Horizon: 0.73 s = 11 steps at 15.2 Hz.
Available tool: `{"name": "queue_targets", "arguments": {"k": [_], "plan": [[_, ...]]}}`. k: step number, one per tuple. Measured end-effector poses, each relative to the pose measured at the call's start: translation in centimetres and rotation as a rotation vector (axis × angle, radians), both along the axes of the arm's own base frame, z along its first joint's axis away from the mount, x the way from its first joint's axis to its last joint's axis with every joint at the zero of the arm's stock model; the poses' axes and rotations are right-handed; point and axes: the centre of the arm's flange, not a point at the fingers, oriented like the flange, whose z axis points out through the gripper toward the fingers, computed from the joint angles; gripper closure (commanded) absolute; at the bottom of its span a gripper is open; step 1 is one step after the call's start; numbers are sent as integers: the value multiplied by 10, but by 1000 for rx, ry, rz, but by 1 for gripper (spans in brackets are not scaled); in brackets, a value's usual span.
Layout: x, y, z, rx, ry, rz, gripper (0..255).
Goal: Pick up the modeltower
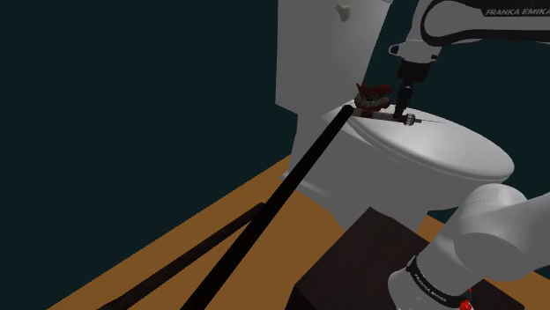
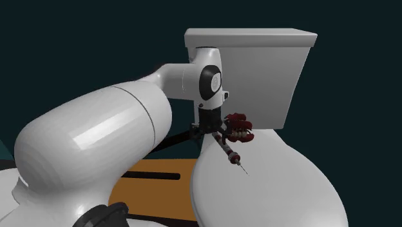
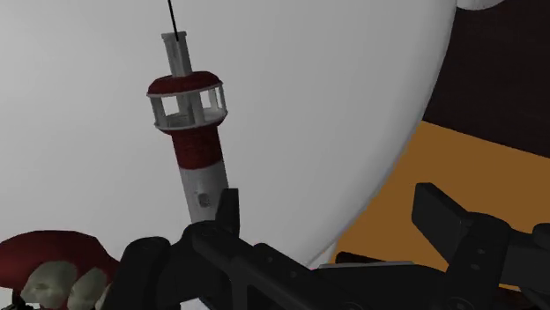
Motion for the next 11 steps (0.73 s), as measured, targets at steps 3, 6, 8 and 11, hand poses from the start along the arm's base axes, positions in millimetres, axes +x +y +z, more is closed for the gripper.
{"name": "queue_targets", "arguments": {"k": [3, 6, 8, 11], "plan": [[12, -32, -3, -22, 19, 61, 0], [20, -55, -10, -36, 33, 103, 0], [21, -58, -19, -38, 35, 109, 0], [22, -58, -33, -39, 35, 110, 0]]}}
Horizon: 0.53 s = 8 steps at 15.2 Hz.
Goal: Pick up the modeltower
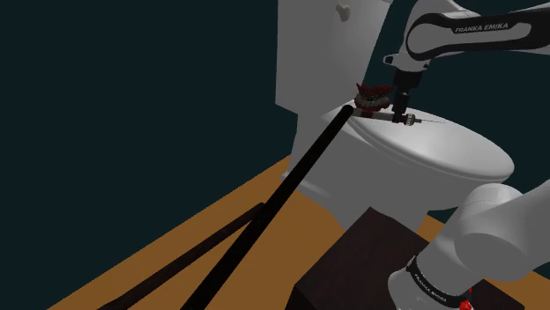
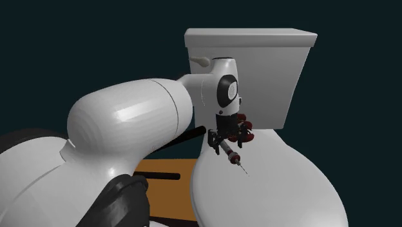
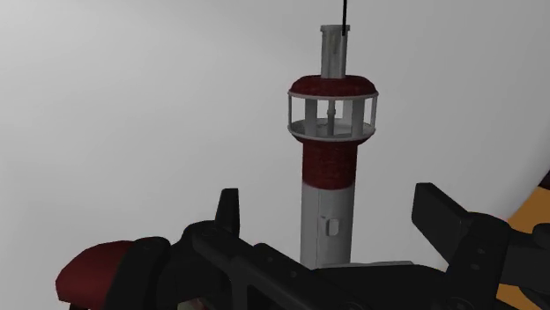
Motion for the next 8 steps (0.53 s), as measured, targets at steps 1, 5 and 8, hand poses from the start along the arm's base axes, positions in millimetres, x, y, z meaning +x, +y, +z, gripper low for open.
{"name": "queue_targets", "arguments": {"k": [1, 5, 8], "plan": [[0, 0, -6, 0, 0, 0, 0], [1, -3, -7, -18, -20, 3, 255], [-1, -3, -7, -19, -36, 1, 255]]}}
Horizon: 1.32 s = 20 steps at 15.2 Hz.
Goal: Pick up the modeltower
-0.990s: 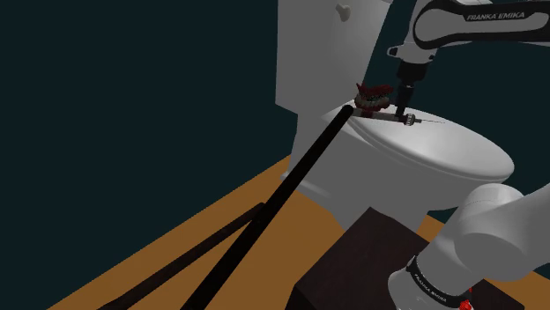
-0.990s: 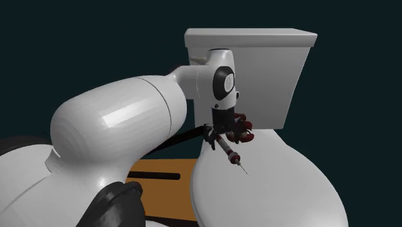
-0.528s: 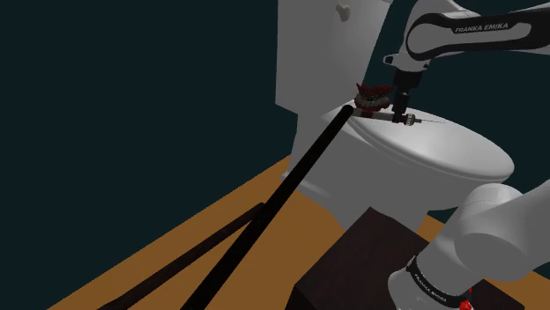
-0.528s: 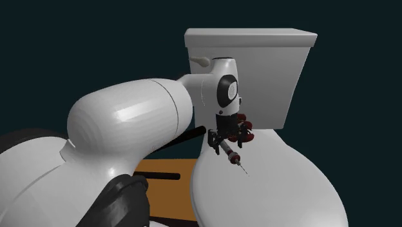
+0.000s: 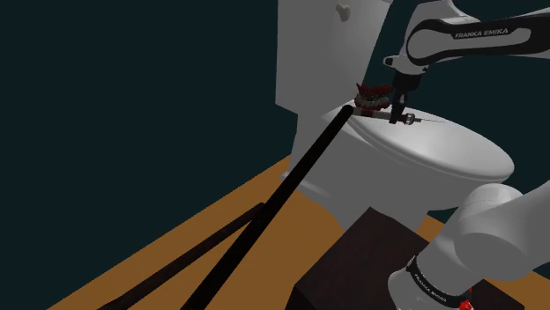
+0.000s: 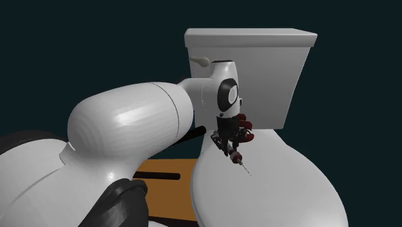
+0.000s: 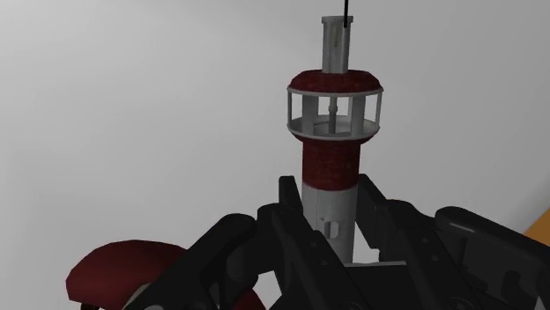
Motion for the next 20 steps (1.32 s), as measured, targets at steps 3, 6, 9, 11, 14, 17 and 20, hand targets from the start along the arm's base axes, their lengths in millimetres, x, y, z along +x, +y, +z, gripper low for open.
{"name": "queue_targets", "arguments": {"k": [3, 6, 9, 11, 14, 17, 20], "plan": [[-2, 1, 0, 5, 2, 4, 255], [0, 1, 0, 11, 18, 1, 255], [1, 2, 8, 18, 34, -1, 255], [1, 2, 19, 19, 35, -1, 255], [0, 1, 33, 19, 36, -1, 255], [1, 2, 50, 19, 36, -1, 255], [1, 3, 65, 19, 36, -1, 255]]}}
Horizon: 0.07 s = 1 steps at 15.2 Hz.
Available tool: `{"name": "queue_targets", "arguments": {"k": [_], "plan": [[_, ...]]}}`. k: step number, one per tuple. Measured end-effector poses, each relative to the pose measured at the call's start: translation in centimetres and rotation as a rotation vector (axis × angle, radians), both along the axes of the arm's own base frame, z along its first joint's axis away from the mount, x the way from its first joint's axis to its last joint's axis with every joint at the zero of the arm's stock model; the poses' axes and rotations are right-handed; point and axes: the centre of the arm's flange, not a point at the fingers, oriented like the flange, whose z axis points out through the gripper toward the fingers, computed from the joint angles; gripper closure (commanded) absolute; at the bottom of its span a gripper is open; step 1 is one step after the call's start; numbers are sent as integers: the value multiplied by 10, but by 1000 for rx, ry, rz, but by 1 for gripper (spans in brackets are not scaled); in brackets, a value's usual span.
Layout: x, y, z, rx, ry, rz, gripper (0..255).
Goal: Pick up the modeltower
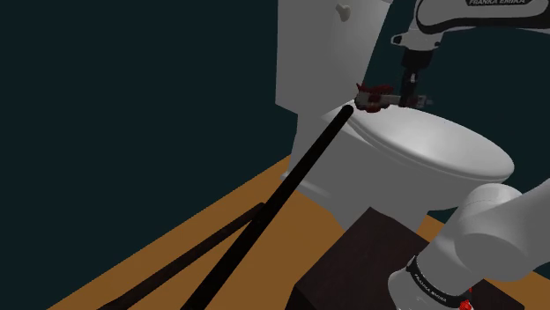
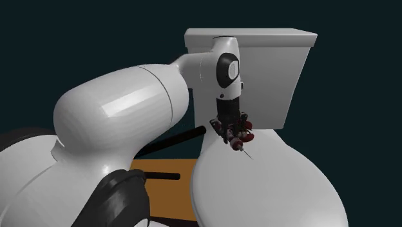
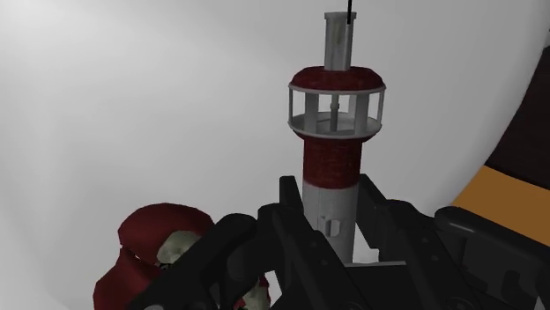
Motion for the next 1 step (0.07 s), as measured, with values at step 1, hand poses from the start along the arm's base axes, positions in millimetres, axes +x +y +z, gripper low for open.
{"name": "queue_targets", "arguments": {"k": [1], "plan": [[0, -1, 3, 0, 0, 0, 255]]}}
